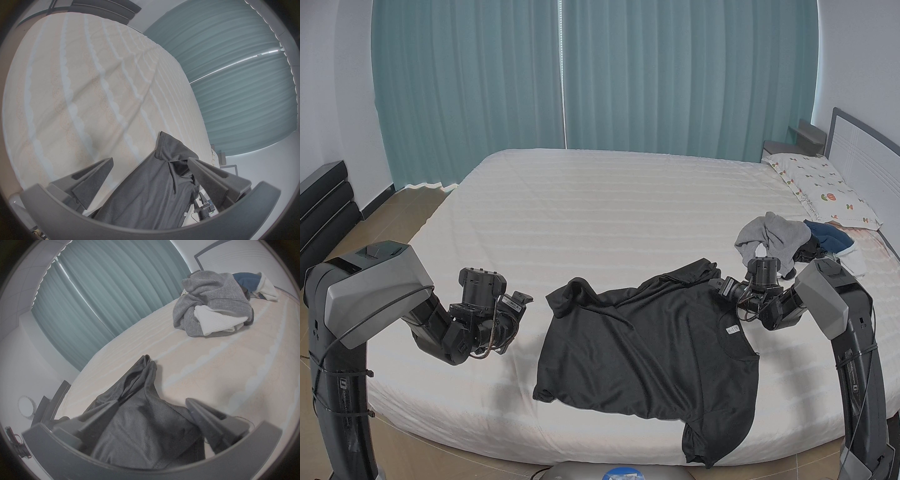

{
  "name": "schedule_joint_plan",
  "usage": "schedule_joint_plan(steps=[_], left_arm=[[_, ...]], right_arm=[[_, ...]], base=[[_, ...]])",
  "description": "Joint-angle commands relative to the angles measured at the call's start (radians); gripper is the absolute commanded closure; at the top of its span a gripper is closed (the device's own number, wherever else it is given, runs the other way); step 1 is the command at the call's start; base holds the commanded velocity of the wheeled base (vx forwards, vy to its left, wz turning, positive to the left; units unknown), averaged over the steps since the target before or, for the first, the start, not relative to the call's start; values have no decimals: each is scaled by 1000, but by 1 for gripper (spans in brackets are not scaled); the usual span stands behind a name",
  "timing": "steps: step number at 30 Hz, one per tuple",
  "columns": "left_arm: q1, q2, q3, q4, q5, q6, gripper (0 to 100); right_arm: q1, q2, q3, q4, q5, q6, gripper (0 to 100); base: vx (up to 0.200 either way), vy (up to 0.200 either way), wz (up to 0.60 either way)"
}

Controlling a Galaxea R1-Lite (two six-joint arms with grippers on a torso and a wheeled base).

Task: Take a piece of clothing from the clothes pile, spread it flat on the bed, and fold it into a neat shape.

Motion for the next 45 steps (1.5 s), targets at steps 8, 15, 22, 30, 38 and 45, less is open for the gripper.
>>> schedule_joint_plan(steps=[8,15,22,30,38,45], left_arm=[[0,2,0,-1,0,1,0],[-2,4,1,-1,0,4,0],[-2,4,1,-1,0,5,0],[-2,4,1,-1,0,5,0],[-2,5,1,-1,0,5,0],[-2,5,1,-1,0,5,0]], right_arm=[[-25,69,-154,-76,-87,-15,100],[-33,113,-379,-95,-173,-11,100],[-31,69,-194,-86,-118,-4,100],[-27,6,-25,-83,16,9,0],[-17,15,-10,-72,28,9,0],[-10,44,-25,-51,26,6,100]], base=[[0,0,0],[0,0,0],[0,0,0],[0,0,0],[0,0,0],[0,0,0]])
